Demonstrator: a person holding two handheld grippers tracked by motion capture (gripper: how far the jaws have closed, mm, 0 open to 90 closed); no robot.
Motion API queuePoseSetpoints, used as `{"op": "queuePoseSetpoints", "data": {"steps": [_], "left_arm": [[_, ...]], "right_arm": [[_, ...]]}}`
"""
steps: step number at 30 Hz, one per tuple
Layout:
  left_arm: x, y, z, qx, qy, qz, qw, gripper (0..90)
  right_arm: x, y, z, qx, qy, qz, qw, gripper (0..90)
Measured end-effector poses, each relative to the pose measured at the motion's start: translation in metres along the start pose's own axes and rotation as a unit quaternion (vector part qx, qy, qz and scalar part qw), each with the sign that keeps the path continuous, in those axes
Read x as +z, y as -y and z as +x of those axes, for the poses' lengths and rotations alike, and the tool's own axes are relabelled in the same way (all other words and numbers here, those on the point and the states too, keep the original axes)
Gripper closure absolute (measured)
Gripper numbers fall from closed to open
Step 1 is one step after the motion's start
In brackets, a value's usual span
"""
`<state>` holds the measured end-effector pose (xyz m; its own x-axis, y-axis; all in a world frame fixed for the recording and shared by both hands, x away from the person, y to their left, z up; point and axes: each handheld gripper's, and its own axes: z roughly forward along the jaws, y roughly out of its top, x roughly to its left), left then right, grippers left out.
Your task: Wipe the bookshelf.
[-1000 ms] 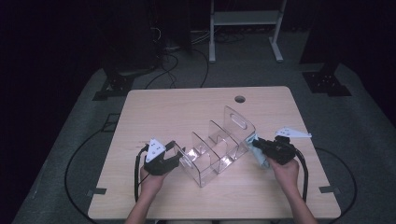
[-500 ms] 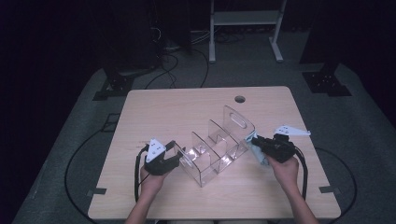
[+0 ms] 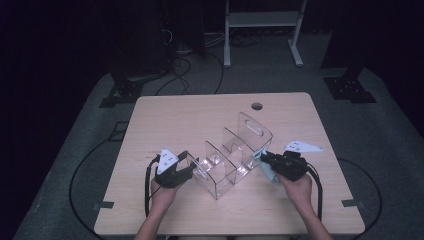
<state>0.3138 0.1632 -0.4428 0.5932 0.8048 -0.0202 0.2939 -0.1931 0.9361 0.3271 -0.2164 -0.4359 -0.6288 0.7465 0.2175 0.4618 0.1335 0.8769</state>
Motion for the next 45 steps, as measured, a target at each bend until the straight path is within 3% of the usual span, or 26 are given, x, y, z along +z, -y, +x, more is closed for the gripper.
{"op": "queuePoseSetpoints", "data": {"steps": [4, 7, 9, 11, 17, 19, 23, 25, 27, 30, 32, 33, 38, 43, 45], "left_arm": [[0.0, 0.0, 0.001, -0.001, 0.001, -0.002, 1.0, 47.8], [0.0, 0.0, 0.0, 0.0, 0.002, -0.001, 1.0, 47.7], [0.0, 0.0, -0.001, 0.002, 0.002, 0.0, 1.0, 47.7], [0.002, -0.001, -0.002, 0.002, 0.002, -0.001, 1.0, 47.7], [0.001, -0.001, -0.003, 0.001, 0.001, 0.0, 1.0, 47.7], [0.001, 0.0, -0.002, -0.002, 0.003, -0.001, 1.0, 47.6], [0.002, -0.001, -0.003, -0.001, 0.005, 0.0, 1.0, 47.4], [0.002, -0.001, -0.004, -0.001, 0.004, 0.001, 1.0, 47.4], [0.002, -0.001, -0.003, -0.005, 0.006, -0.001, 1.0, 47.4], [0.003, -0.001, -0.002, -0.007, 0.007, -0.001, 1.0, 47.4], [0.002, -0.001, -0.002, -0.004, 0.006, 0.0, 1.0, 47.3], [0.002, -0.001, -0.002, -0.006, 0.006, 0.0, 1.0, 47.3], [0.002, -0.001, -0.004, -0.007, 0.007, 0.0, 1.0, 47.0], [0.002, -0.001, -0.002, -0.009, 0.008, 0.0, 0.9999, 47.0], [0.001, -0.001, -0.002, -0.01, 0.009, 0.0, 0.9999, 47.0]], "right_arm": [[0.003, 0.003, 0.022, -0.029, -0.026, 0.008, 0.9992, 79.9], [0.001, 0.001, 0.019, -0.033, 0.011, 0.006, 0.9994, 79.9], [0.0, 0.001, 0.008, -0.016, 0.032, 0.001, 0.9993, 79.9], [0.0, 0.002, 0.005, -0.002, 0.026, -0.002, 0.9997, 79.9], [0.004, 0.008, 0.029, -0.032, -0.002, 0.005, 0.9995, 79.9], [0.003, 0.008, 0.026, -0.029, -0.005, 0.008, 0.9995, 79.9], [0.005, 0.008, 0.009, -0.013, 0.017, 0.004, 0.9998, 79.9], [0.007, 0.009, 0.007, -0.011, 0.019, 0.002, 0.9998, 79.9], [0.008, 0.01, 0.012, -0.015, 0.019, 0.004, 0.9997, 79.8], [0.011, 0.014, 0.025, -0.015, -0.01, 0.008, 0.9998, 79.8], [0.013, 0.017, 0.033, -0.033, -0.015, 0.017, 0.9992, 79.8], [0.013, 0.017, 0.034, -0.039, -0.013, 0.018, 0.999, 79.9], [0.014, 0.016, 0.023, -0.006, -0.011, 0.01, 0.9999, 79.9], [0.018, 0.021, 0.042, -0.031, -0.027, 0.02, 0.999, 79.8], [0.018, 0.02, 0.042, -0.033, -0.031, 0.023, 0.9987, 79.9]]}}
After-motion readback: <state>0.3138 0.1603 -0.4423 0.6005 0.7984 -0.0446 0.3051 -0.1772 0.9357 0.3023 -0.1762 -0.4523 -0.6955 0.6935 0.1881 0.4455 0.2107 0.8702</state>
